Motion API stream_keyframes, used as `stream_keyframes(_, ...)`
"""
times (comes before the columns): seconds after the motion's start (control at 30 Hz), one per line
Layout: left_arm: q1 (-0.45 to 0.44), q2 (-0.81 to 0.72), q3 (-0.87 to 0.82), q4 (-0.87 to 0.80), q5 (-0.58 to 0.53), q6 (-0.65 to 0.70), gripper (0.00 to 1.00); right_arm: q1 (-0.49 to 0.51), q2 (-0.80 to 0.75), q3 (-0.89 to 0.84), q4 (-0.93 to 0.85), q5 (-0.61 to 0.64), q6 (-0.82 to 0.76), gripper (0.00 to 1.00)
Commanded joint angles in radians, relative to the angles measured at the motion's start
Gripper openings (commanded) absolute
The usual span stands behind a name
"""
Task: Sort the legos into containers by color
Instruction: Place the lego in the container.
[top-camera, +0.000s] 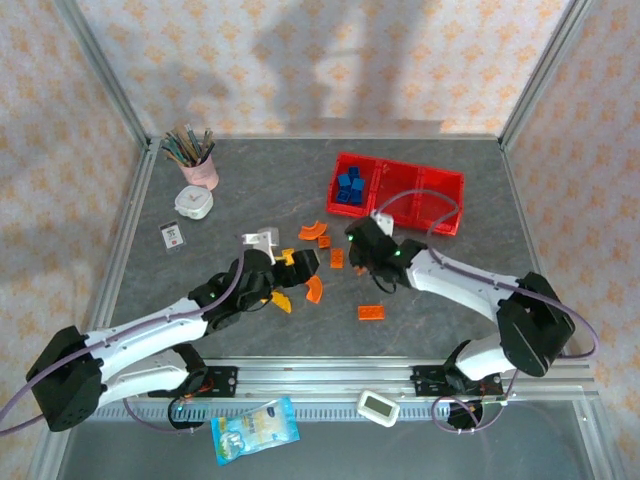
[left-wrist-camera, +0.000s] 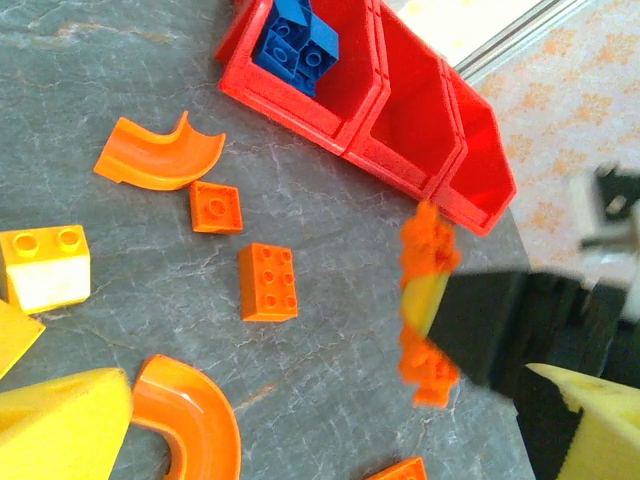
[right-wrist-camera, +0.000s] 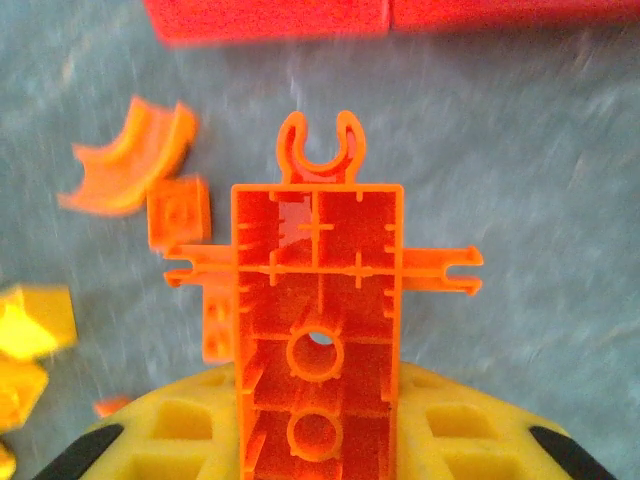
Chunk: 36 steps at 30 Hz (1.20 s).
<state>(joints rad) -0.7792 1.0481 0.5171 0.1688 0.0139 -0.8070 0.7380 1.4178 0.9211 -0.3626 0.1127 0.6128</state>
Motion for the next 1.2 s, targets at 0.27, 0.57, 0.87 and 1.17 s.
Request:
stream_keyframes(0.27,0.041,0.158,0.163,0.068,0.012,0.07,0.99,-0.296,0.212,0.279,0.039,0.001,-0.233,0.26)
stream_keyframes(0.57,0.084,0.243,0.211,0.118,0.052,0.069,0.99,-0.417,0.506,0.528,0.031,-0.045,-0.304,0.26)
stream_keyframes(0.87,0.092,0.282,0.247,0.121,0.076,0.075,0.99,-0.447,0.551,0.612,0.011,-0.061,-0.331,0.44)
stream_keyframes(1.17,0.092,0.236,0.244,0.089,0.081,0.081,0.99,-0.433,0.384,0.511,0.02,-0.097,-0.303,0.52)
